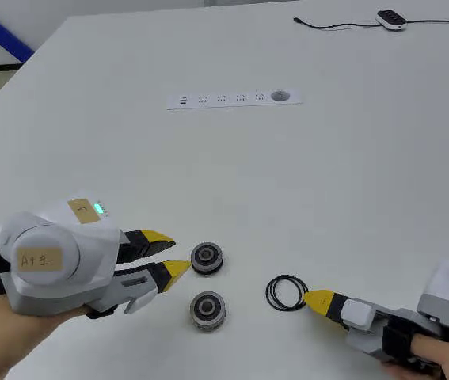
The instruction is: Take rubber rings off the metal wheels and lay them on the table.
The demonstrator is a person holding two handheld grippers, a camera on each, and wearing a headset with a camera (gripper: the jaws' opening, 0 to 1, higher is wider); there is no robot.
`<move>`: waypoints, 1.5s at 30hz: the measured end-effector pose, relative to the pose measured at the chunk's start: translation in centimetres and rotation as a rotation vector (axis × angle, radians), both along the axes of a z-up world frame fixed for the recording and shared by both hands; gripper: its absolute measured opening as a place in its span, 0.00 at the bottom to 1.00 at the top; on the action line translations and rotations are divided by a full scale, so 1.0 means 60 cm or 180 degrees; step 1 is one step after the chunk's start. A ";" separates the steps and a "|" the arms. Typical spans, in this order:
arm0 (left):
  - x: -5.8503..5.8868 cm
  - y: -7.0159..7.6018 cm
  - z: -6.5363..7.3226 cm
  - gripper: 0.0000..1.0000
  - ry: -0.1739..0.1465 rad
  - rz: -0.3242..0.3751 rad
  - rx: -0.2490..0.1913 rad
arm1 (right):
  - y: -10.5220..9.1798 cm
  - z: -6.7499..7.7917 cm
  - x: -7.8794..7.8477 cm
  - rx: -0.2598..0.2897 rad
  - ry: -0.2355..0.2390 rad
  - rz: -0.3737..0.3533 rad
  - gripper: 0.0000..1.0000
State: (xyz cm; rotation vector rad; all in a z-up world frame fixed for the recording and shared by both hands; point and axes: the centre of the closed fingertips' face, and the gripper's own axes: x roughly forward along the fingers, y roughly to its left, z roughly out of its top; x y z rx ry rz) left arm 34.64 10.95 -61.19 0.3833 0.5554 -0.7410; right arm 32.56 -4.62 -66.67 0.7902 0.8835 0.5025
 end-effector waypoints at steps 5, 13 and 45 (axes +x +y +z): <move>0.005 -0.001 -0.006 0.20 0.0024 -0.0033 0.0026 | -0.005 0.016 0.013 0.0087 -0.0116 -0.0085 0.09; 0.023 -0.008 -0.021 0.20 0.0080 -0.0102 0.0071 | 0.039 0.062 0.026 0.0285 -0.0560 0.0205 0.22; 0.045 -0.047 -0.064 0.16 0.0334 -0.0392 0.0069 | 0.177 0.078 0.053 0.0605 -0.0798 0.0910 0.56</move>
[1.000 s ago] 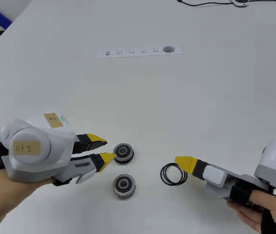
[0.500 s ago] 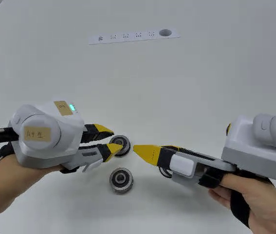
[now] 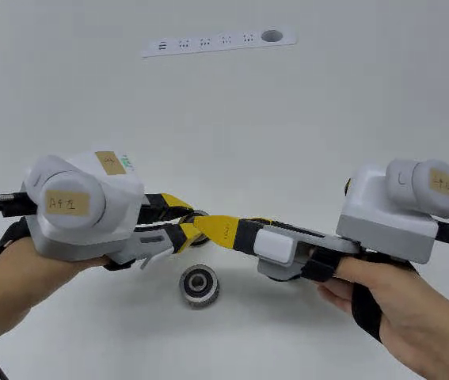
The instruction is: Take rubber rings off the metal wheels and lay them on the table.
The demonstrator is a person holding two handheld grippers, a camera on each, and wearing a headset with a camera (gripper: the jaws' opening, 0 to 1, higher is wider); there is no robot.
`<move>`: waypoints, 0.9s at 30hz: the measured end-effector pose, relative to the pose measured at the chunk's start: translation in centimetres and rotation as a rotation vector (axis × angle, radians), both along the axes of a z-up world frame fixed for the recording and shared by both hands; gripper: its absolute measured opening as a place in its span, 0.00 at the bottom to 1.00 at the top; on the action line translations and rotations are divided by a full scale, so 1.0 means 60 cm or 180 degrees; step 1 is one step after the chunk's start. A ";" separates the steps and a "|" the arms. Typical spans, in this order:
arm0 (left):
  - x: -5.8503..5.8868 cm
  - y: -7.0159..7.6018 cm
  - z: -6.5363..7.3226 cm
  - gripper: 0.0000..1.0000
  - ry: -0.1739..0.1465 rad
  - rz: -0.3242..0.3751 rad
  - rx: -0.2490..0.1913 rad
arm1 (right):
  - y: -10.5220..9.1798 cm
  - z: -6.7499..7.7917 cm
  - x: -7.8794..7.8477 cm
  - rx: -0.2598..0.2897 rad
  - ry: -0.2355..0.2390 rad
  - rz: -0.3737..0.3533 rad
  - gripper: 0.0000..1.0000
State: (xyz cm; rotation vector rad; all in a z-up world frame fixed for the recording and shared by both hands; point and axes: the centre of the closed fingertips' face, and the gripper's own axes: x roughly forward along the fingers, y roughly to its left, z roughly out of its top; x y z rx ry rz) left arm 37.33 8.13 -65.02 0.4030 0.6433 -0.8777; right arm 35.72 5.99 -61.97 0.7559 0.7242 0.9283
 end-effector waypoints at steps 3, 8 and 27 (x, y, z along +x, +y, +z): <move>-0.003 -0.002 0.000 0.15 0.0010 -0.0005 -0.0018 | 0.005 -0.002 0.000 0.0000 0.0011 0.0022 0.56; -0.005 0.000 -0.001 0.15 0.0041 0.0002 -0.0033 | 0.012 -0.010 0.004 -0.0009 0.0047 0.0038 0.56; -0.001 0.001 -0.004 0.14 0.0049 -0.0037 -0.0031 | 0.045 -0.023 0.001 -0.0030 0.0175 0.0151 0.60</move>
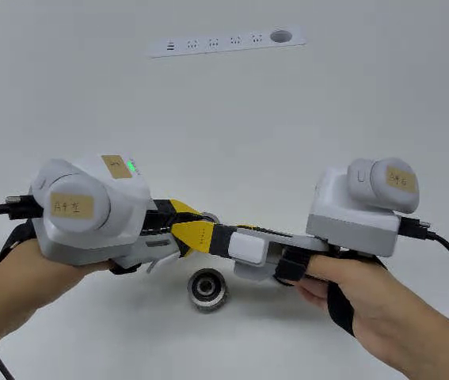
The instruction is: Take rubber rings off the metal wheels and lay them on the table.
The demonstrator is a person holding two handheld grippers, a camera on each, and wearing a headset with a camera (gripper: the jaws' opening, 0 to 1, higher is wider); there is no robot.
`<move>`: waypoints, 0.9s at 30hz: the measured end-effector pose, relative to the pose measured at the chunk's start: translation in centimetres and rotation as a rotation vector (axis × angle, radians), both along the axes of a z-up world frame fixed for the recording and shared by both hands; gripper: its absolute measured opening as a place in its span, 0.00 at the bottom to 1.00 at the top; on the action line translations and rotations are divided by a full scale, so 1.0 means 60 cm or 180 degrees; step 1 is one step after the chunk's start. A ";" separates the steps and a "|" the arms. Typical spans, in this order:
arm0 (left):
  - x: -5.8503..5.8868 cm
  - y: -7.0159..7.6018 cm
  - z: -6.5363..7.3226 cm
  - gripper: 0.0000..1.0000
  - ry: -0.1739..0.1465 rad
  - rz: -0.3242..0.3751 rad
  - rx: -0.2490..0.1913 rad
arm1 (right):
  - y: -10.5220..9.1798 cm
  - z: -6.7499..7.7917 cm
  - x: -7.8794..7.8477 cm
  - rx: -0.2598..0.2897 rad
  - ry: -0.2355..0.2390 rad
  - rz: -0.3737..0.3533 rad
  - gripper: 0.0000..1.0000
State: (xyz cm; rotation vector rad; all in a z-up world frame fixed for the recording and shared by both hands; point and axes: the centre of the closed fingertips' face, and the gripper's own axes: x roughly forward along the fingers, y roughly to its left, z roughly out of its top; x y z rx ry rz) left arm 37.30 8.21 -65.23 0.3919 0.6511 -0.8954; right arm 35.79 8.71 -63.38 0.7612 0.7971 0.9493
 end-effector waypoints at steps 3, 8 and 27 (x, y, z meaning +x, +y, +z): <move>0.000 0.000 0.000 0.14 0.0002 0.0001 -0.0002 | -0.001 0.003 -0.003 0.0082 0.0061 0.0017 0.58; 0.001 0.000 0.000 0.14 0.0003 0.0003 -0.0002 | -0.004 0.005 -0.001 0.0158 0.0108 -0.0048 0.57; 0.001 0.001 -0.001 0.14 -0.0001 0.0002 -0.0005 | -0.032 -0.042 0.024 -0.0150 0.0337 -0.0315 0.08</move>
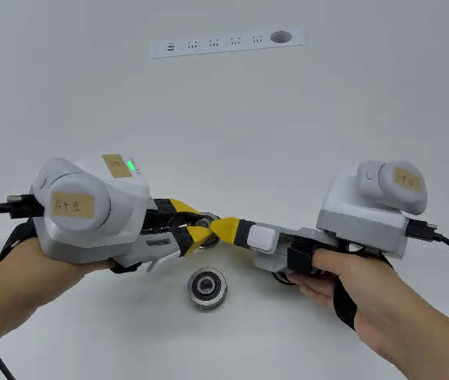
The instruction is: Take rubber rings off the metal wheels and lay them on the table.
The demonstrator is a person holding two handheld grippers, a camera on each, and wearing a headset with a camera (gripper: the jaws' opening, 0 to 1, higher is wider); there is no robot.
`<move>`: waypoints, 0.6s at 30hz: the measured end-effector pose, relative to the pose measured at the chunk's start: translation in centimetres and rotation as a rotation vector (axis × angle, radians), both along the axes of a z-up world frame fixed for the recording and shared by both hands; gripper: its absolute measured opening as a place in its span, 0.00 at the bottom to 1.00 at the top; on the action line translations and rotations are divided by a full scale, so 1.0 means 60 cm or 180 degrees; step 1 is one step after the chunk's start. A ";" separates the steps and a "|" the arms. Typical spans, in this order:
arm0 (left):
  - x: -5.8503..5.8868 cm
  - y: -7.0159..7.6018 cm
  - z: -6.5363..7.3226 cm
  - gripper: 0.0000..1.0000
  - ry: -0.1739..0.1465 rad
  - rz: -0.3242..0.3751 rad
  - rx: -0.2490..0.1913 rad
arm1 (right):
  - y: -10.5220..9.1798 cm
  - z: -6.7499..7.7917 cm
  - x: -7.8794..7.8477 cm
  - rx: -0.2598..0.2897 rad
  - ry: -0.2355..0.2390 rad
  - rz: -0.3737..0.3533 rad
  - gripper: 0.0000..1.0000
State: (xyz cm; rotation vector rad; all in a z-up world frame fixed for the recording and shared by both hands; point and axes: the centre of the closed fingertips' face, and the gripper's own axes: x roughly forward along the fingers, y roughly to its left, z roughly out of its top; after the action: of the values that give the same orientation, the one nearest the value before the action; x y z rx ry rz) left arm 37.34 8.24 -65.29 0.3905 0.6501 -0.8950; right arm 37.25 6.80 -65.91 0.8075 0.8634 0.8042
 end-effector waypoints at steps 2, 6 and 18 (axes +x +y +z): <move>0.000 0.000 0.000 0.14 -0.0001 0.0000 -0.0003 | -0.003 -0.004 0.001 -0.0045 0.0024 -0.0013 0.04; 0.000 0.000 0.000 0.14 -0.0003 -0.0002 -0.0005 | -0.003 -0.002 0.001 -0.0049 0.0028 -0.0028 0.02; 0.000 0.001 0.000 0.13 0.0011 0.0013 -0.0006 | 0.005 0.007 0.000 -0.0185 -0.0138 0.0070 0.01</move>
State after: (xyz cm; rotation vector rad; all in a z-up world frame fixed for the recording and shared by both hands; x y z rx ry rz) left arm 37.34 8.27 -65.29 0.3859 0.6529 -0.8924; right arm 37.27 7.13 -65.46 0.7280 0.8546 0.8096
